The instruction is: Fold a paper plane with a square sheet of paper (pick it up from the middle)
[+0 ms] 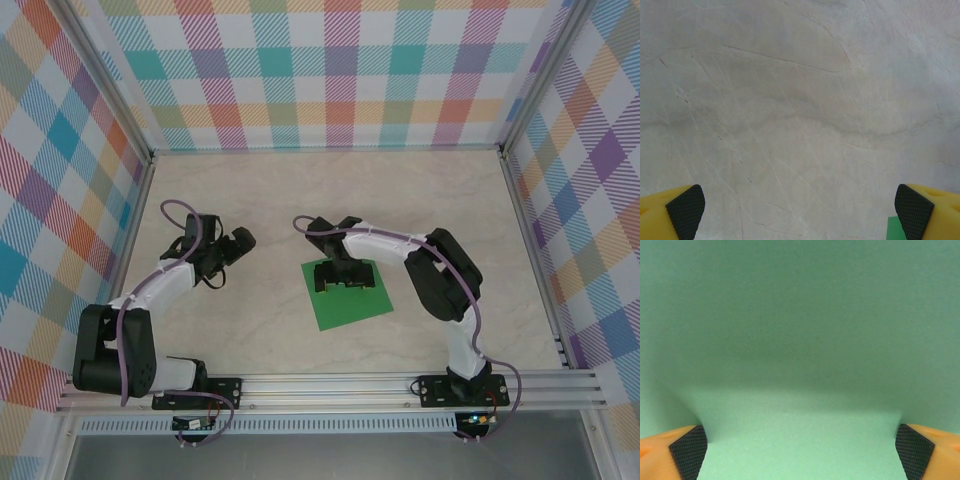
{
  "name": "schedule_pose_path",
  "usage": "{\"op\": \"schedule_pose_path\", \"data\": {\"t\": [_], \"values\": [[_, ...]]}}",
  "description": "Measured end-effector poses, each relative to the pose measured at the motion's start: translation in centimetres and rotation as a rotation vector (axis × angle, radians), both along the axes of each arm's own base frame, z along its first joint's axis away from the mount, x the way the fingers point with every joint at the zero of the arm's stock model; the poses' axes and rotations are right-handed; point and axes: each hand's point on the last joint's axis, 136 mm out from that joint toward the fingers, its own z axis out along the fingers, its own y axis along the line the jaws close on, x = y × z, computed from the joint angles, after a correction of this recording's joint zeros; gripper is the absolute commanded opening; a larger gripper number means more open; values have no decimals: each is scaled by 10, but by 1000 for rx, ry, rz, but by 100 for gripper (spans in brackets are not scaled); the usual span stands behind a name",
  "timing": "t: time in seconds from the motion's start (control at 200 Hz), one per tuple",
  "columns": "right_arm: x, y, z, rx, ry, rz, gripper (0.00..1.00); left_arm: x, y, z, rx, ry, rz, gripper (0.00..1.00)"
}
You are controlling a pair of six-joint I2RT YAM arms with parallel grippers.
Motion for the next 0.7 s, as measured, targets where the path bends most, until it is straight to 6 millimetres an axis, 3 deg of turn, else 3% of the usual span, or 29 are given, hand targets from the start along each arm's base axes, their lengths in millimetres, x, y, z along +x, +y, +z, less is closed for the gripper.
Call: {"op": "schedule_pose_path", "data": {"t": [0.39, 0.7], "values": [[0, 3, -4, 6, 23, 28, 93, -1, -1, -12, 1, 35, -3, 100], [-3, -6, -10, 27, 41, 41, 88, -2, -1, -13, 2, 41, -3, 100]]}}
